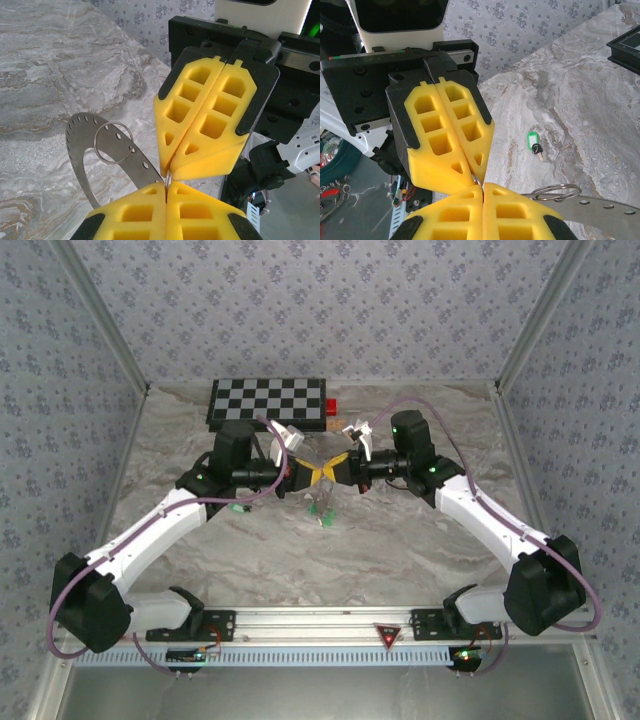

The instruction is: Put the keys on the keyring

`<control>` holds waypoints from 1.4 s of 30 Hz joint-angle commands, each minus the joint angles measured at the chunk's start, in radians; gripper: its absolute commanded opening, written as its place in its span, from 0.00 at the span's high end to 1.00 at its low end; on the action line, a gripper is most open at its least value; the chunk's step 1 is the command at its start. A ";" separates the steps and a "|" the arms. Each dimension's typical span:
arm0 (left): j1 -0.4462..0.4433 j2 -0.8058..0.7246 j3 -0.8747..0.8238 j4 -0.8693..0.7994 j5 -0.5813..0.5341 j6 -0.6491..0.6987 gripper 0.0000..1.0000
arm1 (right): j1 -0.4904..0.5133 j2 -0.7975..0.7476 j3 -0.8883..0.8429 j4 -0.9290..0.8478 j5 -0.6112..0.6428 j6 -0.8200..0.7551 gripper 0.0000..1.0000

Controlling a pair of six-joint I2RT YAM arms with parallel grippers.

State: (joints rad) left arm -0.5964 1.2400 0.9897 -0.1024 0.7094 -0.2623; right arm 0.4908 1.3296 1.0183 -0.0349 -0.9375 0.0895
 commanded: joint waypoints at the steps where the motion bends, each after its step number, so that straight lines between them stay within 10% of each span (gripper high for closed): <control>1: -0.011 -0.011 0.040 0.027 0.013 0.007 1.00 | -0.008 -0.024 0.004 0.050 0.010 0.031 1.00; 9: -0.025 -0.040 0.038 0.033 0.003 0.001 1.00 | -0.039 -0.032 -0.026 0.117 0.024 0.089 0.98; 13: -0.027 -0.050 0.029 0.041 -0.022 -0.002 1.00 | -0.048 -0.042 -0.042 0.141 0.071 0.121 0.60; 28: -0.051 -0.101 -0.070 0.336 -0.100 -0.147 1.00 | -0.063 -0.093 -0.249 0.619 0.068 0.413 0.74; 42: -0.092 -0.134 -0.109 0.433 -0.188 -0.186 1.00 | 0.034 -0.099 -0.252 0.665 0.138 0.407 0.77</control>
State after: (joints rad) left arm -0.6739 1.1355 0.8833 0.2375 0.5404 -0.4328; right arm 0.5003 1.2507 0.7723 0.5800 -0.7948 0.4793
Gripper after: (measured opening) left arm 0.060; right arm 0.231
